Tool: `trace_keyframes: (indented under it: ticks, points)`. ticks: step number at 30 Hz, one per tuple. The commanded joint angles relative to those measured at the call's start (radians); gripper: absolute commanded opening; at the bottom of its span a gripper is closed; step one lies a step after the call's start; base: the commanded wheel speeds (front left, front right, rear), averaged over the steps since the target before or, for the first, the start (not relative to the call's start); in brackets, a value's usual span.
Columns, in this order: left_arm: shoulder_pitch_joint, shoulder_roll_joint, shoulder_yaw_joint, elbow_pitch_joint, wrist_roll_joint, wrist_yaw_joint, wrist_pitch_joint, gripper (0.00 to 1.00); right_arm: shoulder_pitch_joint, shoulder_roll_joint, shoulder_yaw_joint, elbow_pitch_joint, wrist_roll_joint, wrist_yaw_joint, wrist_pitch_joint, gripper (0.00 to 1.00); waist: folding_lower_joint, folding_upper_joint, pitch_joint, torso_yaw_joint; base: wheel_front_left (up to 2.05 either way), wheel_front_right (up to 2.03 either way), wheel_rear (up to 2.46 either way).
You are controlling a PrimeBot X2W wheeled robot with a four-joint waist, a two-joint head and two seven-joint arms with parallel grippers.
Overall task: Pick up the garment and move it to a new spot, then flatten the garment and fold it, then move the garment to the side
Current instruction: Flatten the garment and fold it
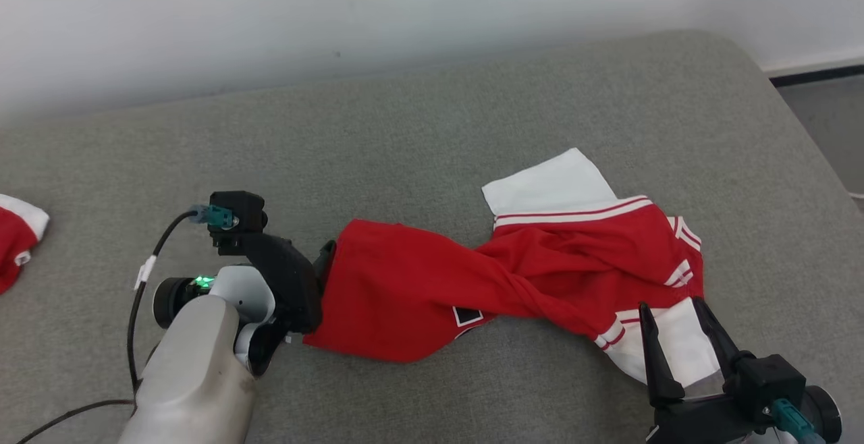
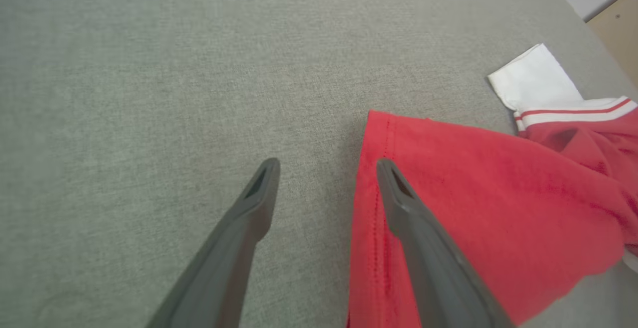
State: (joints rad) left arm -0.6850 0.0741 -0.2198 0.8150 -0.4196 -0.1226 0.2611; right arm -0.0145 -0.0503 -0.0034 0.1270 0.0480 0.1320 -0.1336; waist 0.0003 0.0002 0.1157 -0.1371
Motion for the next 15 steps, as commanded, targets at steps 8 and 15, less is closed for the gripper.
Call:
trace_keyframes:
  ticks: [8, 15]
  points:
    - [-0.078, 0.008, -0.037, 0.071, -0.072, -0.005, 0.093, 1.00, -0.041, 0.000, 0.011, 0.026, 0.014, -0.003, -0.021, 1.00, -0.0003, -0.0002, 0.099, -0.091, 0.00, 0.00, 0.00]
    - [-0.078, 0.012, -0.110, 0.054, -0.141, -0.006, 0.138, 0.00, -0.047, 0.000, 0.003, 0.036, 0.018, -0.003, -0.030, 1.00, -0.0003, -0.0002, 0.104, -0.095, 0.00, 0.00, 0.00]
